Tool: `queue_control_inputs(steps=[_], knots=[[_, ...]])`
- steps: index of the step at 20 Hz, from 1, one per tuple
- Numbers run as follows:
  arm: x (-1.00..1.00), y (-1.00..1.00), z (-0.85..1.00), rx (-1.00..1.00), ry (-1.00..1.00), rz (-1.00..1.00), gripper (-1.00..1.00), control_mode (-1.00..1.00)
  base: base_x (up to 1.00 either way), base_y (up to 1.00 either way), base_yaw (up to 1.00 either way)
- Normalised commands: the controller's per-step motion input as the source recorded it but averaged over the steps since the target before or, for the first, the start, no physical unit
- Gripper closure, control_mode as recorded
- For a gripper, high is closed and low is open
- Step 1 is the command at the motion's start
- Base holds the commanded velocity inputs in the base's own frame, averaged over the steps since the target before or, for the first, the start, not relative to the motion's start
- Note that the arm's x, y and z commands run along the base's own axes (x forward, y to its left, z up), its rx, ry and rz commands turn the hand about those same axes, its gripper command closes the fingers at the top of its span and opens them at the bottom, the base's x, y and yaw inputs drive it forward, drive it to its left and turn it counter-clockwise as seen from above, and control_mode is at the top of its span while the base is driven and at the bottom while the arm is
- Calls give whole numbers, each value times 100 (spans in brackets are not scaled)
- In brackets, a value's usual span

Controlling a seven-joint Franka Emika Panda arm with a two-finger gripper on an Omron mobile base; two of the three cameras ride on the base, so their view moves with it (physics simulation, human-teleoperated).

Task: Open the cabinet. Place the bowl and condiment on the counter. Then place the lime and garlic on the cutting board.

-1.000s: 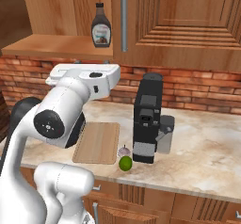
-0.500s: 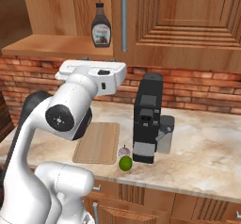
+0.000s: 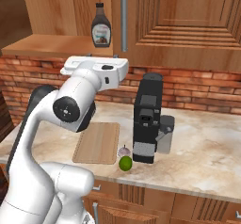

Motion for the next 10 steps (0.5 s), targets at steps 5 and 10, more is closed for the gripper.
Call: queue_control_inputs(steps=[5, 10], knots=[[27, -5, 0, 0, 0, 1, -100, -100, 0, 0, 0], [37, -20, 0, 1, 3, 1, -100, -100, 0, 0, 0]])
